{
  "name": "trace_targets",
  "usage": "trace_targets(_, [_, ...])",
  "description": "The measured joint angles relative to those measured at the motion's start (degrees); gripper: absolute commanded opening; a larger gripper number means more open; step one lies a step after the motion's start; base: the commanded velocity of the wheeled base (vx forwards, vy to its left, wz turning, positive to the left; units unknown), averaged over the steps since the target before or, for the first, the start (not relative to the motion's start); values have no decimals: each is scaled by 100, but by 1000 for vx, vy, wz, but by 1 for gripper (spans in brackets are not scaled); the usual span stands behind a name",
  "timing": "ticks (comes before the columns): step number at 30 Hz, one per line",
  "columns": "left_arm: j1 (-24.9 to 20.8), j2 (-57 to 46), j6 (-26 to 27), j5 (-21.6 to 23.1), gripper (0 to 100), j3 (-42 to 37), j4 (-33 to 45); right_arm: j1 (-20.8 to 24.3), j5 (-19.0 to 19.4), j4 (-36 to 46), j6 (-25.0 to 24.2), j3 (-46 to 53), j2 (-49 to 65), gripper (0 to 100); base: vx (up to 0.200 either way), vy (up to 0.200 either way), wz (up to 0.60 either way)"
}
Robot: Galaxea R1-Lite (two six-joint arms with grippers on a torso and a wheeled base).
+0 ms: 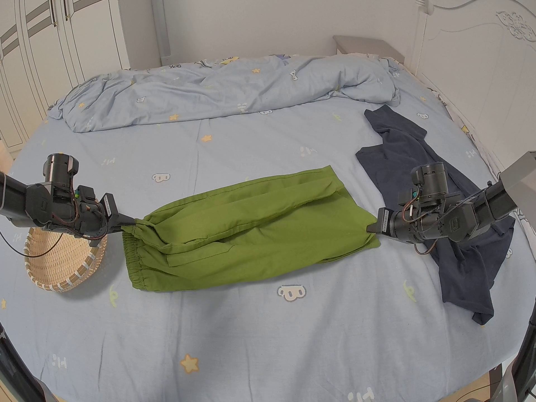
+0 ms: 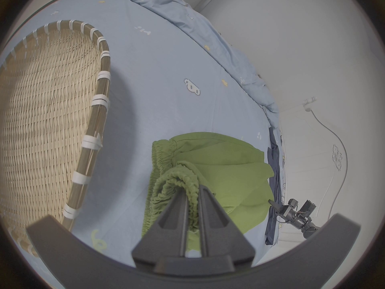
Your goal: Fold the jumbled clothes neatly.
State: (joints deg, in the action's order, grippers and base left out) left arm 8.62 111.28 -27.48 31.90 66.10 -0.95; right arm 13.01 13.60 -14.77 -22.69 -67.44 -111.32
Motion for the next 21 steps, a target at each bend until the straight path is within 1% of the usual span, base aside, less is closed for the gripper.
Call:
trace_targets(3, [0,5,0,1,0,0,-6,13,-4,6,9,10,0,0,0,0,0])
trace_targets(4, [-2,7,0,0,0,0,-9,22,-4,6,11,18,0,100,0,0,0])
trace_targets(21, [-39,52,-38,26,0,116,-33,-24,-4,-5,0,35,176,100,0,0,0])
